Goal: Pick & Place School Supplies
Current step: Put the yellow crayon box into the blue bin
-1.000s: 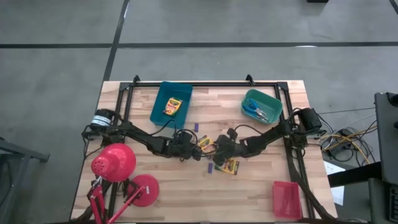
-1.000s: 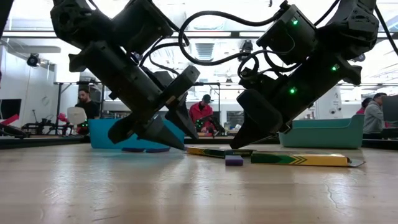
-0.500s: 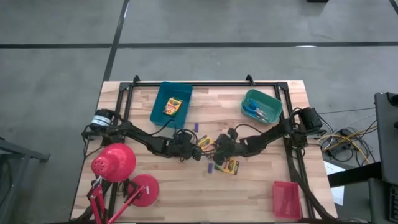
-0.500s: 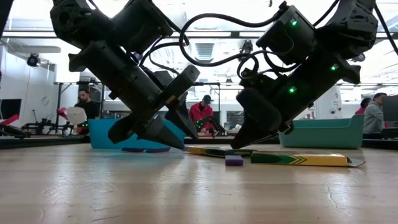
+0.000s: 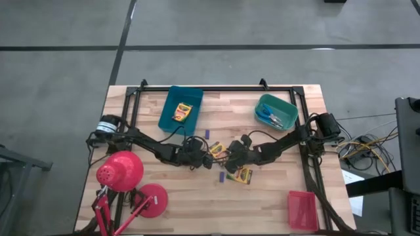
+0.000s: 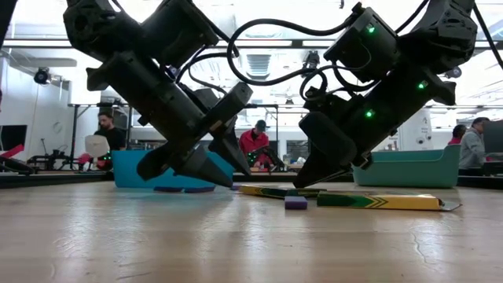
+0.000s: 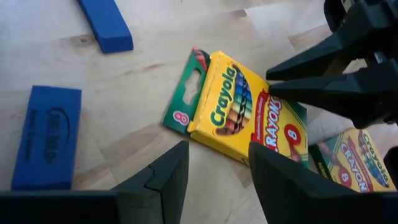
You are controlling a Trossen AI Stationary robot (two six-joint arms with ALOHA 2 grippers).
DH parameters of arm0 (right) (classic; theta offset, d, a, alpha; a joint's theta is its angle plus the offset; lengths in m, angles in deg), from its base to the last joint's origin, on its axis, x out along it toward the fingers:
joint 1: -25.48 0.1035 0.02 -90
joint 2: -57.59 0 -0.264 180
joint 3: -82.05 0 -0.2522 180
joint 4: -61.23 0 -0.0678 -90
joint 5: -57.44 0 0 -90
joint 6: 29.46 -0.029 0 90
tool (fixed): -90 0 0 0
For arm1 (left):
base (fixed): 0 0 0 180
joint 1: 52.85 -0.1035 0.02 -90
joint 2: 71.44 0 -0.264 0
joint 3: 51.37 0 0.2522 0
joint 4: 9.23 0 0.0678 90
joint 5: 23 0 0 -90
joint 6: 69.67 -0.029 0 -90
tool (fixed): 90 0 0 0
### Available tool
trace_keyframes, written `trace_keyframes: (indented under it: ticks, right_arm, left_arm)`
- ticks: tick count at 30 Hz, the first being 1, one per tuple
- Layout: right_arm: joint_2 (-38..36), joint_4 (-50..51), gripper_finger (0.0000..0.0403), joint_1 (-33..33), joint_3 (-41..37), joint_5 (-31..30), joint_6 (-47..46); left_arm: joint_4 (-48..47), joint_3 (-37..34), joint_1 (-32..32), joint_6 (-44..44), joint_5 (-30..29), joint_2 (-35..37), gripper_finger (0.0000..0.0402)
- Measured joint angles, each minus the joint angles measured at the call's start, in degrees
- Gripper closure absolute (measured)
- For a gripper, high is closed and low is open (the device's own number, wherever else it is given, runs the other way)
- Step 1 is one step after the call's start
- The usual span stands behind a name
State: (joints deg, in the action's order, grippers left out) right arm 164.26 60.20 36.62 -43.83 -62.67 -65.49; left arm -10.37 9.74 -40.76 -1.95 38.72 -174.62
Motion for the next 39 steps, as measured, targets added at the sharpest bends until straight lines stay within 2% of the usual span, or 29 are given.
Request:
trace_keyframes:
  ticks: [39]
  right_arm:
    - [-2.2,2.8,0.0351,-0.1,0.4,0.0,2.4]
  left_arm:
    - [0.5,0.0,-0.4,0.0,-0.3,-0.6,0.0229]
